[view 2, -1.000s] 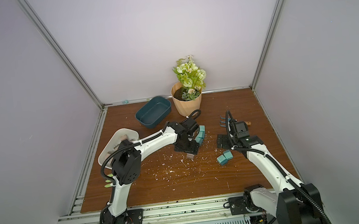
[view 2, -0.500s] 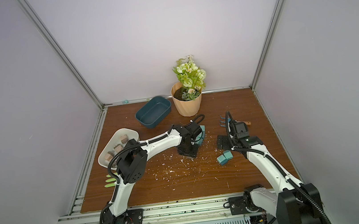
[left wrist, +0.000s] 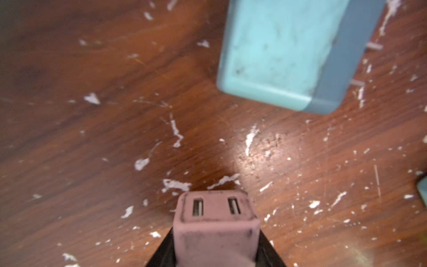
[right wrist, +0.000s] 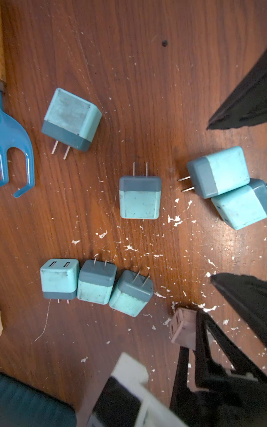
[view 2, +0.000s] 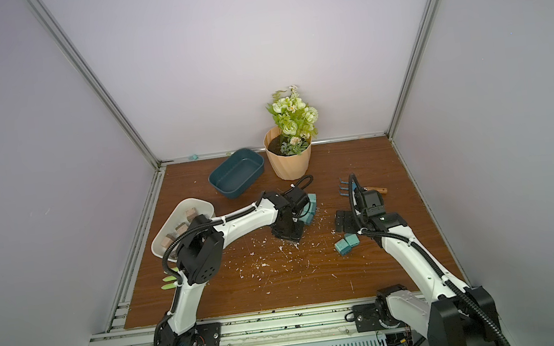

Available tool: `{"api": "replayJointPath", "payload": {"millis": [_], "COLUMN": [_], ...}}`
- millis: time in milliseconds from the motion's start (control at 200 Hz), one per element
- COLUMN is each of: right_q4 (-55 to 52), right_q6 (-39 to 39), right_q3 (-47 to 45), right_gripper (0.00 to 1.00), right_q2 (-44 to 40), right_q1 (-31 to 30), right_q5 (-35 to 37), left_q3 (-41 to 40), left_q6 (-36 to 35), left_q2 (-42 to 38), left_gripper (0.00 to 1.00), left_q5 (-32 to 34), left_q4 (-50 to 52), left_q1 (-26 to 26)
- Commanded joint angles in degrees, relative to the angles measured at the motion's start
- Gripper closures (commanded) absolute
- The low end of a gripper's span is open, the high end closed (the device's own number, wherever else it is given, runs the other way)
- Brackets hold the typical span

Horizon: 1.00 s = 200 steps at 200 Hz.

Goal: Place the plugs by color into the storage box
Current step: Pick up the plug from the center of the board, then place the plug in the storage box.

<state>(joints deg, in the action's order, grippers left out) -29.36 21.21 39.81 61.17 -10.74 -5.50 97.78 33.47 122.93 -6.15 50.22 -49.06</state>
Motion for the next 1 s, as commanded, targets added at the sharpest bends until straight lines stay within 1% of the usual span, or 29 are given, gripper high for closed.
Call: {"api": "replayJointPath", "payload": {"millis": [0, 195, 285, 365, 380, 435, 565, 636, 691, 786, 996], "right_q4": [1.31, 1.94, 2.29, 2.48, 2.47, 2.47, 2.47, 2.55, 2.65, 2.41, 1.64], "right_q6": [-0.56, -0.56, -0.47, -0.54, -0.54, -0.64, -0.77, -0.81, -0.90, -1.01, -1.05], "right_q3": [-0.52, -1.29, -1.57, -1.66, -1.67, -1.60, -1.67, -1.67, -1.67, -1.58, -1.40], "right_gripper": [0.01, 0.01, 0.01, 0.01, 0.01, 0.01, 0.01, 0.01, 0.01, 0.01, 0.01], "right_q2": [-1.05, -1.22, -1.23, -1.22, -1.22, -1.21, -1.23, -1.23, -1.23, -1.22, -2.26], "right_q1": [0.13, 0.18, 0.14, 0.15, 0.19, 0.15, 0.16, 0.17, 0.15, 0.12, 0.19], "right_q5": [-1.24, -1.69, -1.91, -2.07, -2.21, -2.19, -2.53, -2.76, -2.95, -3.27, -3.21], "left_q3": [-1.27, -6.22, -9.50, -12.41, -14.50, -16.93, -20.21, -21.03, -20.93, -19.07, -15.03], "left_q6": [1.02, -0.98, -2.61, -3.93, -4.22, -5.30, -8.64, -9.88, -11.20, -12.94, -14.86], "left_q2": [-7.27, -16.11, -19.82, -23.34, -23.94, -25.98, -28.66, -28.79, -27.85, -25.25, -18.72], "left_gripper": [0.65, 0.65, 0.66, 0.66, 0.66, 0.68, 0.69, 0.70, 0.70, 0.71, 0.71], "left_q5": [2.13, 1.98, 3.09, 3.71, 3.65, 3.65, 4.00, 4.94, 5.74, 6.90, 11.38], "left_q4": [1.00, 1.59, 2.49, 2.53, 2.60, 2.52, 2.56, 2.47, 2.36, 2.31, 1.84], "left_q1": [5.94, 16.80, 22.08, 27.60, 28.67, 32.93, 42.14, 46.01, 48.26, 50.61, 51.62]}}
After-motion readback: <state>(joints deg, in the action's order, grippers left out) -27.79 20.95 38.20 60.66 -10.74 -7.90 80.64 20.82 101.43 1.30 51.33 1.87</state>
